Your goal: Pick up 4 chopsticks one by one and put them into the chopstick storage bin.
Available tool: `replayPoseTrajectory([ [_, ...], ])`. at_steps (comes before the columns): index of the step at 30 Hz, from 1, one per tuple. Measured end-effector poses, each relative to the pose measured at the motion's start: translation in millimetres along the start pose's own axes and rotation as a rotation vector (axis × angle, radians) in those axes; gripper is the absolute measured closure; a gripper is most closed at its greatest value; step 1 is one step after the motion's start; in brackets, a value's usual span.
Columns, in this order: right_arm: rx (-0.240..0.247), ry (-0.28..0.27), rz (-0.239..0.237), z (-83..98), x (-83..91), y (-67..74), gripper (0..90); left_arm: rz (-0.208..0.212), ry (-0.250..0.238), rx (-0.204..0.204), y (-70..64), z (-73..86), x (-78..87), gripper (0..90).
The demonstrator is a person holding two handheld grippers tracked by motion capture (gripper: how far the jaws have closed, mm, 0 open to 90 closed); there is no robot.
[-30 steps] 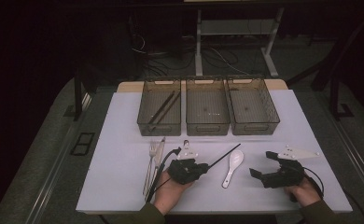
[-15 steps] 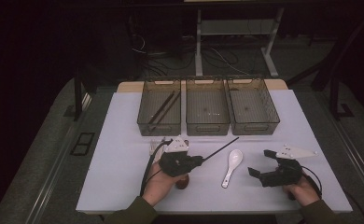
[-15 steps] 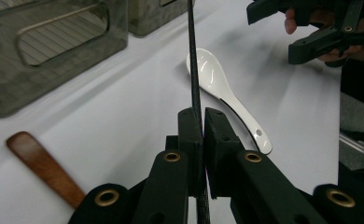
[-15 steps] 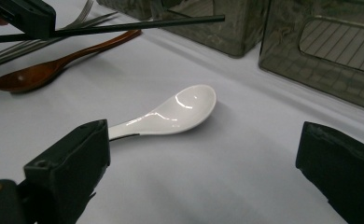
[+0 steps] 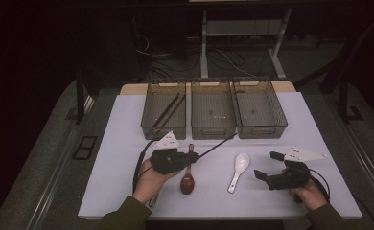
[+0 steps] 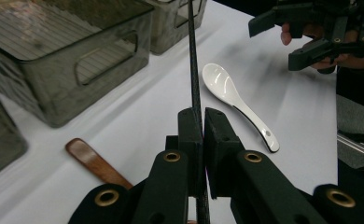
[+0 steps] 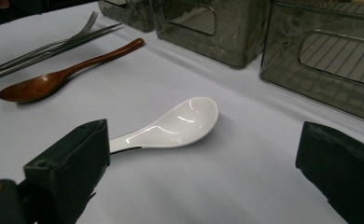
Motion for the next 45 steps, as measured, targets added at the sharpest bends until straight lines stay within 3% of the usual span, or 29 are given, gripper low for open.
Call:
replayPoseTrajectory([
  [13,-0.001,0.003,0.001,0.9,0.3,0.3,2.6,-0.044,-0.023,0.011,23.6,-0.7,24.7,85.1],
  [23,-0.001,0.004,0.005,1.1,0.5,-0.4,2.6,-0.067,-0.04,0.022,42.7,-3.9,32.4,85.1],
  [34,-0.008,0.001,0.008,1.1,1.4,-2.1,2.6,-0.154,-0.034,0.024,79.4,-13.0,37.8,85.0],
  [45,-0.011,0.001,0.011,1.4,1.7,-2.4,2.6,-0.244,-0.031,0.055,119.0,-25.1,41.2,85.0],
])
Point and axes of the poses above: each handheld gripper's, and its own axes: x roughly backward along the jaws, z roughly out of its underside, y roughly to its left, the point moved 5 cm from there along -x, roughly forward along the jaws, and after that the axes turned 9 degrees about -x, right-handed, at the moved point
